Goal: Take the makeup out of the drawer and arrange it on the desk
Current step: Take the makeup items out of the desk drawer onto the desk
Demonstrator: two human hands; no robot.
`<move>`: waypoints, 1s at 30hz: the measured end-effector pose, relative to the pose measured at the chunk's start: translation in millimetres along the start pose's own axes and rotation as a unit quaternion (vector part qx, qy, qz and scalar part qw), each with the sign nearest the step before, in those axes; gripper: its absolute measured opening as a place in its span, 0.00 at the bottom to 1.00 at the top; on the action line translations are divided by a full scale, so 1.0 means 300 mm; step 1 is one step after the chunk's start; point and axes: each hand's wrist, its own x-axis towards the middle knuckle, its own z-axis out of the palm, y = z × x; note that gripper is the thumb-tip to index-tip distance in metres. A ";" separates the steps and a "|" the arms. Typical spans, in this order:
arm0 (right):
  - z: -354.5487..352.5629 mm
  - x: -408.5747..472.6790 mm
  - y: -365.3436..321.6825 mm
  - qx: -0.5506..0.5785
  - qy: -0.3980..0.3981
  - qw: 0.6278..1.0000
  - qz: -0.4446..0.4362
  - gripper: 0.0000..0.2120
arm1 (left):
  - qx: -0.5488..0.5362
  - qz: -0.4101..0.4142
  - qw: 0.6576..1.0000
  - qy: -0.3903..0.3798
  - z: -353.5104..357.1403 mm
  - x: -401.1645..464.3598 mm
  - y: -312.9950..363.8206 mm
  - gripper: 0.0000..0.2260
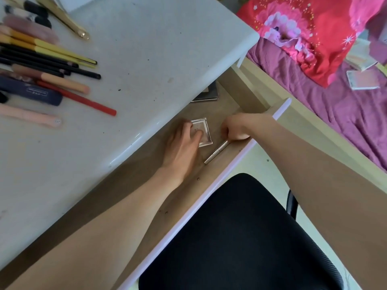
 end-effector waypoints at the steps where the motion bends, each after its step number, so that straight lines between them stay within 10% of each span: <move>1: 0.002 0.002 -0.002 0.009 0.004 1.000 -0.003 0.15 | -0.009 -0.005 1.000 -0.001 0.000 0.003 -0.003 0.17; 9: -0.002 -0.060 -0.009 0.068 0.034 0.997 -0.011 0.16 | 0.073 0.011 0.997 0.002 0.006 -0.047 -0.041 0.21; 17: 0.032 -0.293 -0.037 0.215 0.157 0.962 -0.062 0.15 | -0.083 -0.037 0.996 0.005 -0.105 -0.172 0.007 0.26; 30: -0.007 -0.512 -0.238 0.658 0.217 0.714 -0.105 0.07 | -0.286 -0.008 0.943 0.167 -0.438 -0.444 -0.082 0.22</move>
